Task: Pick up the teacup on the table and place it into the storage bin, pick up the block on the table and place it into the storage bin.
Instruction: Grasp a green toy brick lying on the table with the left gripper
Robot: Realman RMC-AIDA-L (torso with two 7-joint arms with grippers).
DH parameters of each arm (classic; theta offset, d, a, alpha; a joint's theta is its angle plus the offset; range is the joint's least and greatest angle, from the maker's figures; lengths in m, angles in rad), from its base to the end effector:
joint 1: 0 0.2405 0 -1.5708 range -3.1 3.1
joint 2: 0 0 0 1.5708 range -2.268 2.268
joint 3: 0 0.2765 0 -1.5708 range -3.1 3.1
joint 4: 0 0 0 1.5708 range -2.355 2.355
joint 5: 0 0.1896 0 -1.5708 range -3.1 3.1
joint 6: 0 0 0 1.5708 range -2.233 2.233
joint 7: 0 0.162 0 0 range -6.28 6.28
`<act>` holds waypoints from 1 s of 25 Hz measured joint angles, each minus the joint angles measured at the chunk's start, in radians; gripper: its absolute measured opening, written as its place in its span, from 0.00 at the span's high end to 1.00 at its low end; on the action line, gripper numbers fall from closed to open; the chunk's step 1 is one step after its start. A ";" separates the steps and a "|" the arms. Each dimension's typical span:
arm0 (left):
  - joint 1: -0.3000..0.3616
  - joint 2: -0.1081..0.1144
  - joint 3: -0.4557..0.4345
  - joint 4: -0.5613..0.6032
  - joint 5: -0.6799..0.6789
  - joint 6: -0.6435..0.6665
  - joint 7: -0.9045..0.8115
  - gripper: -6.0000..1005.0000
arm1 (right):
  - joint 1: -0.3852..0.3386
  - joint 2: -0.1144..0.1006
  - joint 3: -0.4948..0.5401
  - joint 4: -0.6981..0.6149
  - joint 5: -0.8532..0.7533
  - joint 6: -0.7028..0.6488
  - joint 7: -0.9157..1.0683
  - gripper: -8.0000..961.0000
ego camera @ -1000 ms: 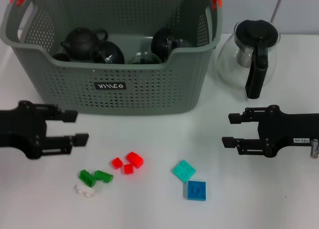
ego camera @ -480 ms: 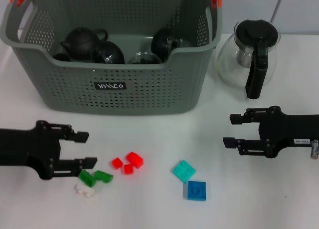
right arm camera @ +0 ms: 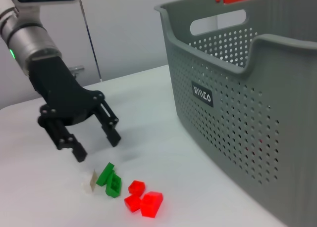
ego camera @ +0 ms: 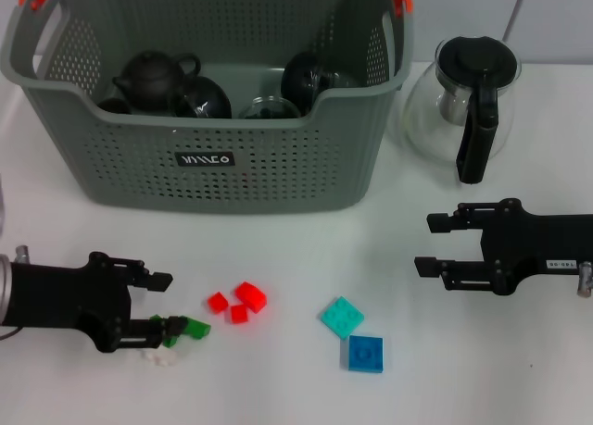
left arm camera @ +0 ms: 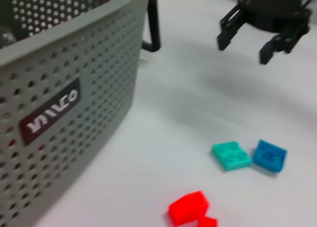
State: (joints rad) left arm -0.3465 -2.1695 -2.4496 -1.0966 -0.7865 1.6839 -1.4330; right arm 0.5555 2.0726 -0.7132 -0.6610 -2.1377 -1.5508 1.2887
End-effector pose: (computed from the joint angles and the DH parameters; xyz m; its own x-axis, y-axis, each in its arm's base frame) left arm -0.3051 0.2716 -0.0126 0.9147 0.3717 0.1588 0.4001 -0.8883 -0.2253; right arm 0.2663 0.3252 -0.0368 0.8963 -0.2661 -0.3547 -0.3356 -0.9299 -0.1505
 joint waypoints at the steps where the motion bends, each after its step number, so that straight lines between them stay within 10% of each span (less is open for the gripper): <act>1: 0.001 -0.001 0.008 0.006 0.000 -0.019 0.000 0.39 | 0.000 0.000 0.000 0.000 -0.001 0.000 0.000 0.29; 25: -0.025 -0.002 0.090 0.092 0.034 -0.139 0.017 0.39 | -0.002 0.001 0.000 0.000 -0.002 0.001 0.002 0.29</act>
State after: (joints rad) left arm -0.3710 -2.1716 -2.3599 -1.0044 -0.7522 1.5446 -1.4161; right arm 0.5537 2.0740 -0.7132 -0.6611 -2.1402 -1.5494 1.2911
